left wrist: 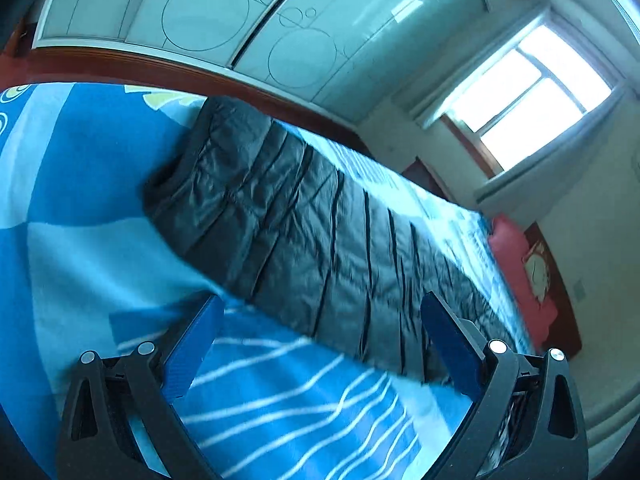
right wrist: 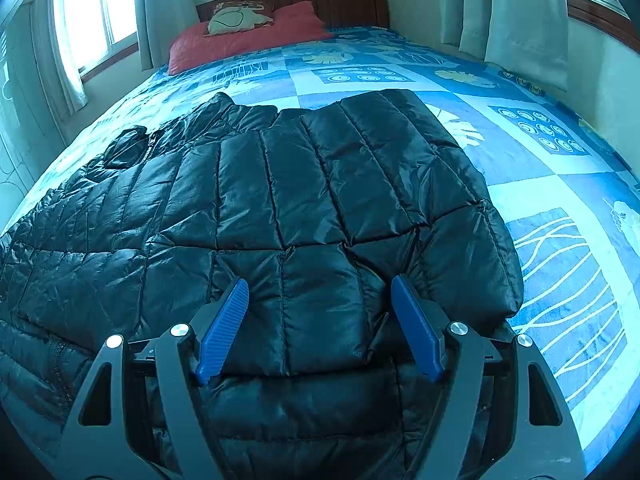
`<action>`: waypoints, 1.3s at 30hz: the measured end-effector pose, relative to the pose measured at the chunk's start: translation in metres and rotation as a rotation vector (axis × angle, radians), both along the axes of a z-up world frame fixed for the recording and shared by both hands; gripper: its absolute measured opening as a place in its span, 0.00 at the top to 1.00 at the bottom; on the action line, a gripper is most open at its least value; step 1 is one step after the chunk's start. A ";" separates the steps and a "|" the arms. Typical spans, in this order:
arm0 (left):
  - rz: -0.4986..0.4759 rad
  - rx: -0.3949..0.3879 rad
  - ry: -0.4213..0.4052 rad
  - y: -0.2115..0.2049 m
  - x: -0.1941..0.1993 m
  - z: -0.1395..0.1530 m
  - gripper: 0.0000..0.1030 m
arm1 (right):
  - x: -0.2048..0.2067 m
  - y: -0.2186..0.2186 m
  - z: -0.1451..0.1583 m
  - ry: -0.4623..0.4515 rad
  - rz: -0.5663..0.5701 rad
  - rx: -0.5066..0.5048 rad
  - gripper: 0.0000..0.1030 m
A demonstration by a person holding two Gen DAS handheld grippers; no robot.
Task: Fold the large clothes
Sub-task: 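Grasp the other sleeve cuff with the left gripper and lift it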
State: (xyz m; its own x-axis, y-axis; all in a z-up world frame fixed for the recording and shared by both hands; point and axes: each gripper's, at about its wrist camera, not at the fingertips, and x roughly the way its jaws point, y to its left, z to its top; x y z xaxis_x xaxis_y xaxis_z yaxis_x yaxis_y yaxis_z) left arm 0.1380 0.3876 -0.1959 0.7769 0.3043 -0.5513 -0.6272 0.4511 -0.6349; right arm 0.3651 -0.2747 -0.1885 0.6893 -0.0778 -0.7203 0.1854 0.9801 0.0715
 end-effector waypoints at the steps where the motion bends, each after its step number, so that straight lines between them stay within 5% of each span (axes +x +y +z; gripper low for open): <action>1: 0.007 -0.007 -0.018 0.004 0.000 0.001 0.05 | 0.000 0.000 0.000 -0.001 -0.001 0.000 0.29; 6: 0.086 -0.069 -0.101 0.015 -0.010 0.003 0.08 | 0.000 0.000 0.000 -0.002 -0.001 0.001 0.29; 9: 0.153 -0.102 -0.115 0.018 -0.019 -0.001 0.34 | 0.000 -0.001 0.000 -0.002 -0.001 0.001 0.29; 12: 0.196 -0.129 -0.136 0.025 -0.029 -0.006 0.49 | 0.000 -0.001 0.001 -0.003 -0.001 0.001 0.29; 25: 0.230 -0.138 -0.193 0.021 -0.008 0.002 0.29 | 0.000 -0.002 0.000 -0.004 0.000 0.001 0.29; 33: 0.240 -0.173 -0.148 0.022 -0.005 -0.011 0.85 | 0.000 -0.003 0.001 -0.007 -0.001 0.004 0.29; 39: 0.202 -0.039 -0.021 0.010 0.002 0.011 0.92 | 0.000 -0.002 0.001 -0.009 -0.001 0.006 0.29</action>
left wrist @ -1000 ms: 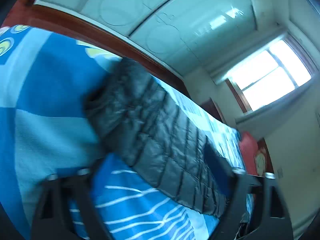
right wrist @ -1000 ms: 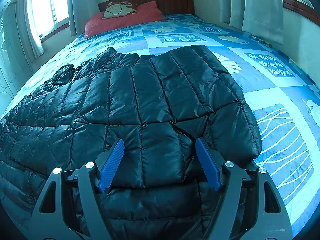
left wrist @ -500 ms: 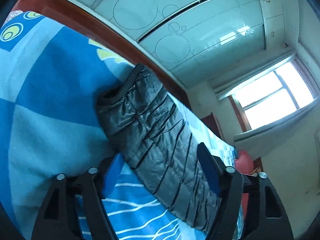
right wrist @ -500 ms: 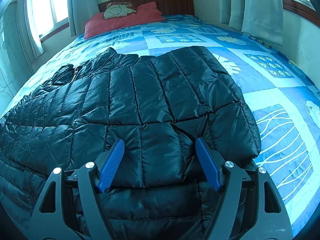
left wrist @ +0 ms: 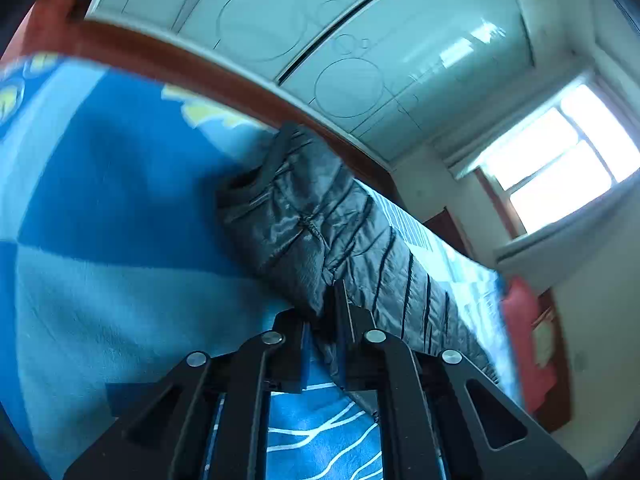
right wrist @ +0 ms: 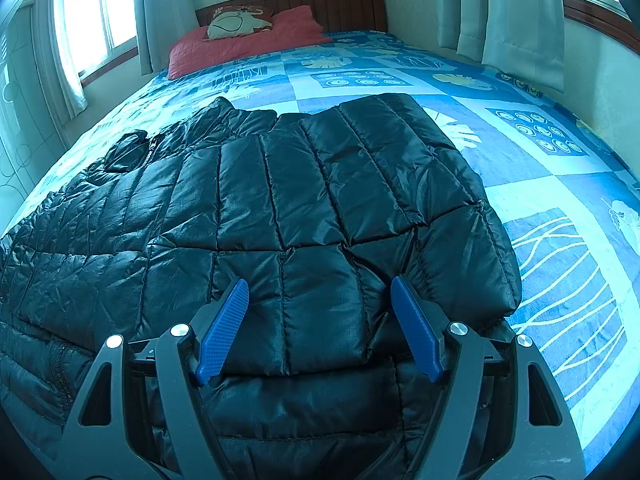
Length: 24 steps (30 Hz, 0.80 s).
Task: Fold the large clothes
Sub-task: 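Grasp the other sleeve cuff with the left gripper and lift it, then fold the held sleeve across the jacket body with the left gripper and release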
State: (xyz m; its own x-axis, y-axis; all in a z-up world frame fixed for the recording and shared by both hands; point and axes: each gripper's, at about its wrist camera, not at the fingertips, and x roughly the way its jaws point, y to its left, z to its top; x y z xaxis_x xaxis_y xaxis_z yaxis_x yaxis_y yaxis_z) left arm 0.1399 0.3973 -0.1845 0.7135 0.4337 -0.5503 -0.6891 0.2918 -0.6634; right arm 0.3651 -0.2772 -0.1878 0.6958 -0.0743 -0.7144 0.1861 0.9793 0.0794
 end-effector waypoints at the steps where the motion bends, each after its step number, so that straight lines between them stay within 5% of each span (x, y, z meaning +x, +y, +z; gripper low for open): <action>1: -0.006 0.030 0.020 -0.004 0.003 0.006 0.92 | 0.000 -0.002 0.001 -0.001 -0.001 0.001 0.29; 12: -0.156 0.419 0.135 -0.077 0.059 0.073 0.93 | 0.000 -0.004 0.003 -0.012 -0.007 0.016 0.29; 24: -0.566 0.682 0.179 -0.224 0.167 0.108 0.93 | 0.000 -0.003 0.000 -0.022 -0.011 0.026 0.29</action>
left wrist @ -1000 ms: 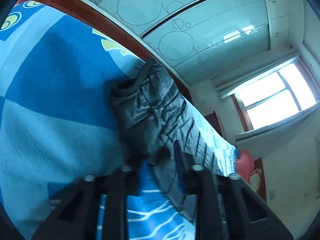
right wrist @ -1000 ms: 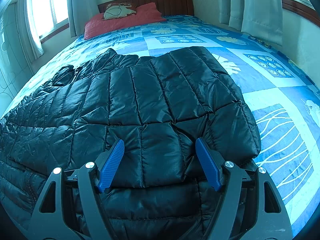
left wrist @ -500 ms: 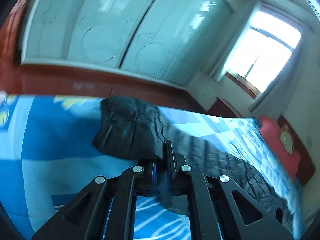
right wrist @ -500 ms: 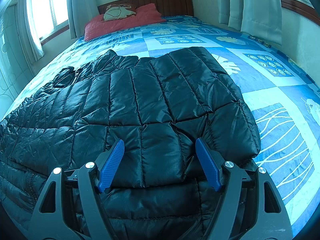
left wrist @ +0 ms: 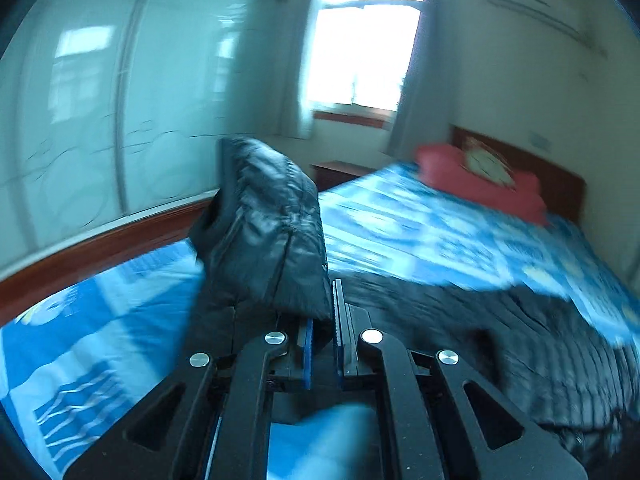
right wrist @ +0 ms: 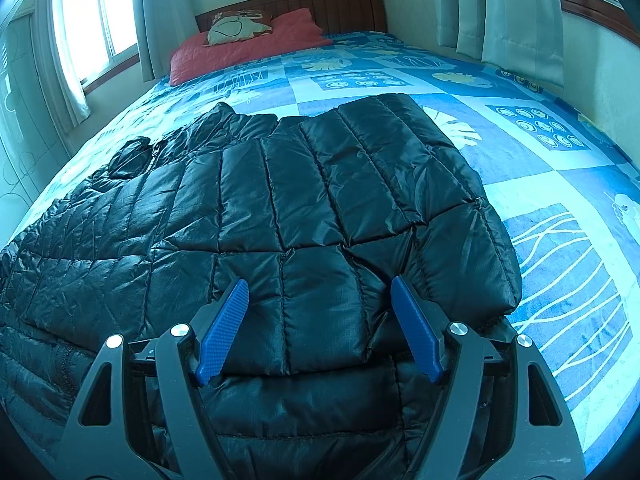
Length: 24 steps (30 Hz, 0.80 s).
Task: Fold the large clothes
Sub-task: 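Fold the held sleeve across the jacket body with the left gripper and release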
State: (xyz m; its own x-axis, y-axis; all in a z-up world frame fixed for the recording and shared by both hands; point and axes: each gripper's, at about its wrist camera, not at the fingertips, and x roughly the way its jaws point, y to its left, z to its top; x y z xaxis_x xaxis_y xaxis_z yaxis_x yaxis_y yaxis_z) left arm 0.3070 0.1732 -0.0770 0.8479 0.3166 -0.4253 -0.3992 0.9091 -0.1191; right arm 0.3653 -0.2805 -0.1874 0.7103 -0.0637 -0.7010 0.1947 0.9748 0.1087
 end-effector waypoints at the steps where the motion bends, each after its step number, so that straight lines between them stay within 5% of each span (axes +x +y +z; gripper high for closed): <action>1: -0.026 0.007 0.009 -0.010 0.004 -0.002 0.93 | 0.001 -0.001 0.000 -0.002 0.000 0.003 0.29; 12: -0.311 0.155 0.084 -0.153 0.063 -0.020 0.93 | -0.003 -0.001 -0.003 -0.023 -0.005 0.038 0.29; 24: -0.458 0.237 0.195 -0.252 0.073 -0.068 0.93 | -0.008 -0.005 -0.004 -0.045 -0.005 0.080 0.29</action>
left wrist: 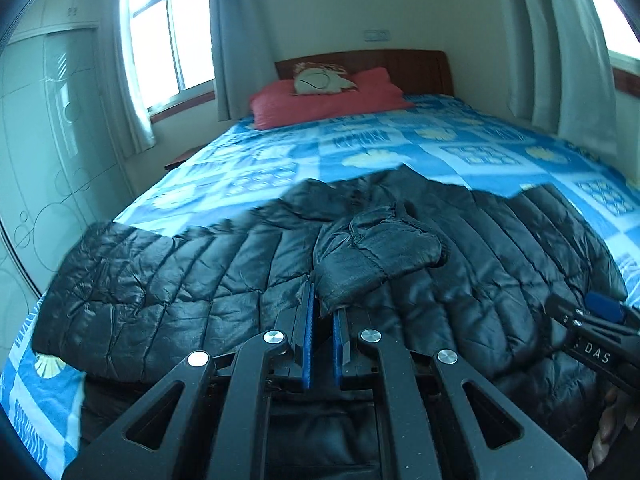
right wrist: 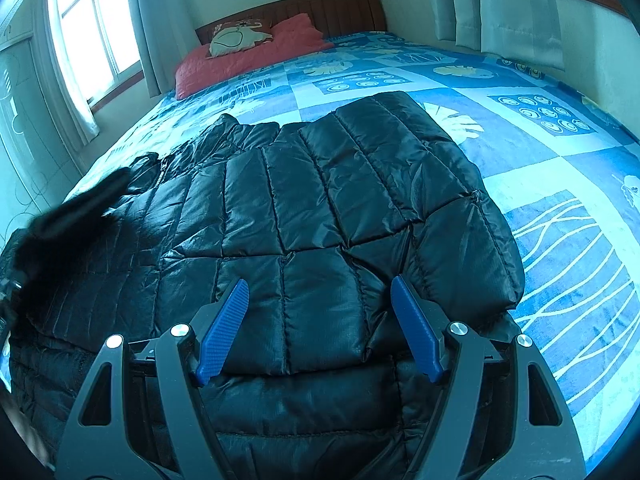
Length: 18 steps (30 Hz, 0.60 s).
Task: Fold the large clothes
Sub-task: 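Fold the held sleeve across the jacket body with the left gripper and release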
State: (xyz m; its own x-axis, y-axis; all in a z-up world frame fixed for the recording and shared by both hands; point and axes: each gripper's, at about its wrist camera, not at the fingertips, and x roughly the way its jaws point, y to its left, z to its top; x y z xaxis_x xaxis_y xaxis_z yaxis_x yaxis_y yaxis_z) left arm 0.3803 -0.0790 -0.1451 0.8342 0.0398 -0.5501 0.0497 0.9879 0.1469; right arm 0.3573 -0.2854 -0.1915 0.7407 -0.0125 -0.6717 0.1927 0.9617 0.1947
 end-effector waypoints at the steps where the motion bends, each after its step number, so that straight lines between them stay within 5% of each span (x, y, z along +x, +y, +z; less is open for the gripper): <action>1: -0.003 0.002 0.005 -0.005 0.001 -0.002 0.93 | 0.000 0.000 0.000 -0.001 0.000 0.002 0.29; 11: -0.015 0.058 0.051 -0.024 0.003 -0.023 0.93 | 0.000 -0.001 -0.001 -0.006 0.002 0.010 0.29; 18: -0.035 0.086 0.190 -0.028 0.021 -0.038 0.90 | 0.000 -0.001 -0.001 -0.004 0.002 0.010 0.28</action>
